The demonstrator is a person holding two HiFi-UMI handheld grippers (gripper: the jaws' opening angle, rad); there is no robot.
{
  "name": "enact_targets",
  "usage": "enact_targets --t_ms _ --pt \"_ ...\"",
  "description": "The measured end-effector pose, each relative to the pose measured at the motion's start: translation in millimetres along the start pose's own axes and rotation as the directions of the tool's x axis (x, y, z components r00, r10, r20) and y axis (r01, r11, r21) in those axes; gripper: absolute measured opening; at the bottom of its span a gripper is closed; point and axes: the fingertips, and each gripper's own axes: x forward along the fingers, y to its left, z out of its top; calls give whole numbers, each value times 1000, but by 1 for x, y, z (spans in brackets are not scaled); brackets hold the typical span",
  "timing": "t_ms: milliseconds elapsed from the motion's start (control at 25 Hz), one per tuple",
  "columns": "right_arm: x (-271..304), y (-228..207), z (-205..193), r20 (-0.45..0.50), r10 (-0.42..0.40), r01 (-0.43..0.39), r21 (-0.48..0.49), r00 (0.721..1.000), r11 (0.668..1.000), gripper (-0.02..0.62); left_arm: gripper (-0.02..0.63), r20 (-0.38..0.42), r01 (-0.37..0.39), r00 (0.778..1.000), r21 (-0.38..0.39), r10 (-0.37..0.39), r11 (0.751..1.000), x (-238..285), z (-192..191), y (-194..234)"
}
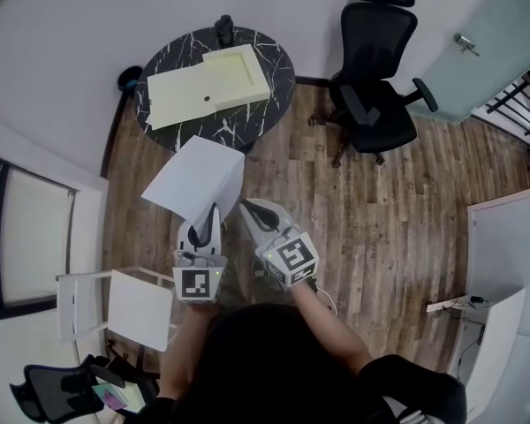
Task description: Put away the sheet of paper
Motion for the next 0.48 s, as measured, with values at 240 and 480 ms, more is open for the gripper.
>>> enact_targets --t_ms 240,480 --pt "30 -27 -15 -70 -11 12 14 997 1000 -2 6 -1 38 999 -47 -38 998 43 -13 20" --pt "90 -54 -8 -137 -2 1 -7 991 1000 -2 6 35 72 997 -38 -70 997 99 -21 71"
